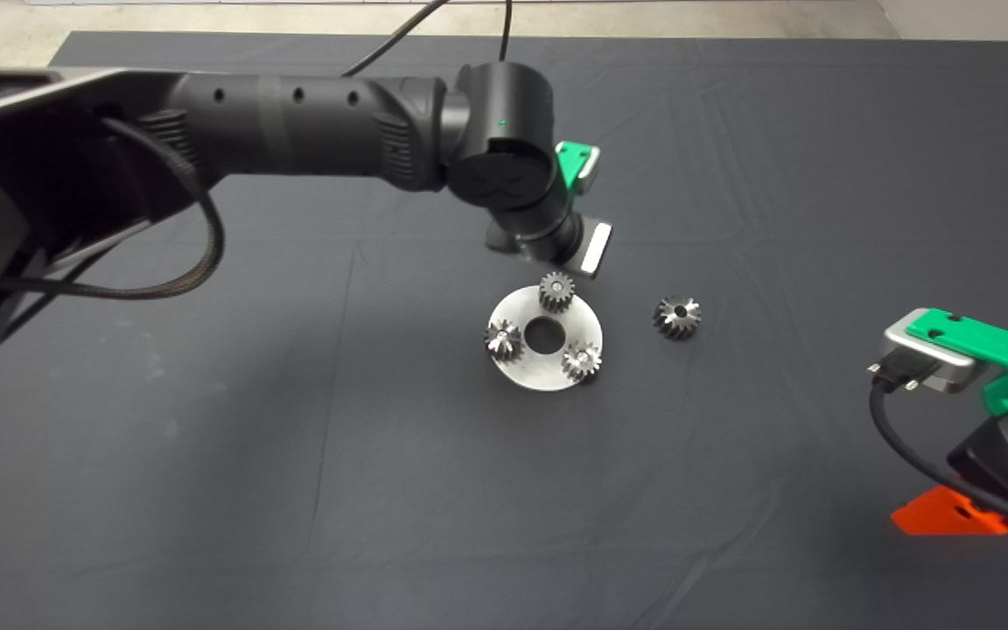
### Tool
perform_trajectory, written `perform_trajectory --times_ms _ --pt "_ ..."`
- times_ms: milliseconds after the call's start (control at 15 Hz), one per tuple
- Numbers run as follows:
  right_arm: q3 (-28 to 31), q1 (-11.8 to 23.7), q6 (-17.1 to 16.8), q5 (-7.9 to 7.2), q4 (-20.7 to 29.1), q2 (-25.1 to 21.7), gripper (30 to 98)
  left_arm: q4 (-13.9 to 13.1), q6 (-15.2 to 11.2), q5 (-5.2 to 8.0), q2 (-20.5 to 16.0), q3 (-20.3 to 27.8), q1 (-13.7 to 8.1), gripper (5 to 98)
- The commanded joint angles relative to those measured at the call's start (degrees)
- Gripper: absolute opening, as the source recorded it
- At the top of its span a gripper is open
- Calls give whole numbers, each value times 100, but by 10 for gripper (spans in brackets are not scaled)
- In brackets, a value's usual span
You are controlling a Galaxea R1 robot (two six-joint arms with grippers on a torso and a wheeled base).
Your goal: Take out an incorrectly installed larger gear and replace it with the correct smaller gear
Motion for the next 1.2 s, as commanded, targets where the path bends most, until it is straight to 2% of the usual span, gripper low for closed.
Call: perform_trajectory --times_ms 0,67,133,200,267,333,400,467,533,667,733,867,933,1133 --pt "50 128 39 -625 203 -348 783 -1275 -826 989 -1708 1924 -265 682" --pt "50 128 39 -626 199 -343 783 -1598 -953 967 -2236 2218 -260 686" --pt "50 128 39 -631 194 -339 783 -1762 -1249 971 -2810 2666 -247 686" --pt "50 128 39 -622 203 -348 783 -1778 -1490 997 -3295 3145 -247 686" --pt "50 128 39 -622 212 -357 783 -1804 -1510 989 -3727 3673 -264 686" --pt "53 128 51 -619 212 -378 783 -1854 -1631 923 -4164 4240 -261 718" --pt "59 128 159 -613 212 -426 783 -2116 -1920 755 -4581 4542 -256 735" --pt "80 119 284 -613 212 -458 783 -2331 -1972 529 -4831 4542 -247 735" --pt "103 118 339 -605 203 -454 783 -2420 -1958 410 -4973 4541 -256 735" --pt "111 61 364 -613 203 -454 783 -2420 -1950 374 -4973 4525 -265 735" --pt "111 -39 364 -613 203 -445 783 -2431 -1901 280 -4938 4525 -274 735" --pt "117 -356 465 -604 162 -396 783 -2446 -1862 -159 -4911 4507 -335 735" --pt "137 -495 618 -604 159 -331 783 -2446 -1862 -267 -4892 4507 -343 735" --pt "147 -698 877 -604 133 135 783 -2437 -1862 -215 -4455 4494 -339 735"
